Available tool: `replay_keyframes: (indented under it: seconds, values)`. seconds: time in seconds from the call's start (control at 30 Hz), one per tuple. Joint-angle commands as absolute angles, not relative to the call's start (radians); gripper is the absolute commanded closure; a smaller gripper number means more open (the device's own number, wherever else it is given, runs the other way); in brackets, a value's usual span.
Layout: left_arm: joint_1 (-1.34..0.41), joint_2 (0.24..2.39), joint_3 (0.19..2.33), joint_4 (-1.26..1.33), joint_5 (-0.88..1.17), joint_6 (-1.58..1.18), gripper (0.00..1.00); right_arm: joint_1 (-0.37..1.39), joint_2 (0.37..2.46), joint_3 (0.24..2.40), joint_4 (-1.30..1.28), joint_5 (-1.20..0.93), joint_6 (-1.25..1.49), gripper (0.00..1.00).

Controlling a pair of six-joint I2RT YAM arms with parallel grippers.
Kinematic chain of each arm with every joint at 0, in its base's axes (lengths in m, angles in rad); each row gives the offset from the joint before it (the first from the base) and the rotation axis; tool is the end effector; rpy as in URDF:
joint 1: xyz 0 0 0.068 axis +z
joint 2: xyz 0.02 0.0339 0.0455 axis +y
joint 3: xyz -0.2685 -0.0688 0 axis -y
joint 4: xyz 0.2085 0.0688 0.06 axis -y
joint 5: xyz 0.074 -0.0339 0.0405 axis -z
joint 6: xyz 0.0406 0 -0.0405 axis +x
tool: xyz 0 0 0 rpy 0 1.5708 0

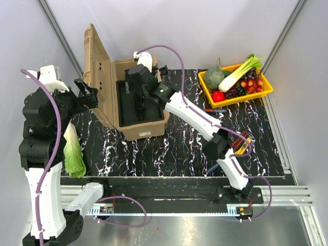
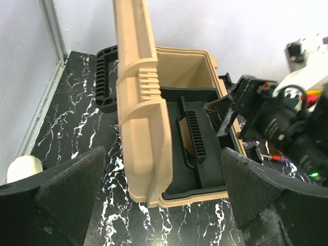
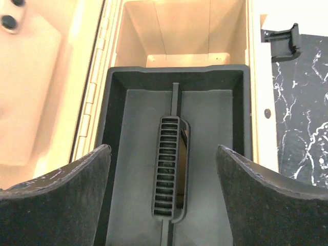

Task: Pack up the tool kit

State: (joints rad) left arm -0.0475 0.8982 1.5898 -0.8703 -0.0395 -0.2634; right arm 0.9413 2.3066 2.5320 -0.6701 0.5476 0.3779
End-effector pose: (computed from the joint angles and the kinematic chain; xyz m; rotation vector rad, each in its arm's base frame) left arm 0.0878 -0.0026 0.4823 -0.2176 1.7397 -0.1926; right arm 0.3045 0.3821 0.3709 -0.2079 1.9492 0.3182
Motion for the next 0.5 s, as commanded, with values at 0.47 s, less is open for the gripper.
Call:
replay_keyframes:
  seconds: [0.47]
  values:
    - [-0.13,0.948,1.563,-0.622,0.811,-0.267,0.01,0.651,1.493,1.611,-0.771,0.594,0.603,0.12]
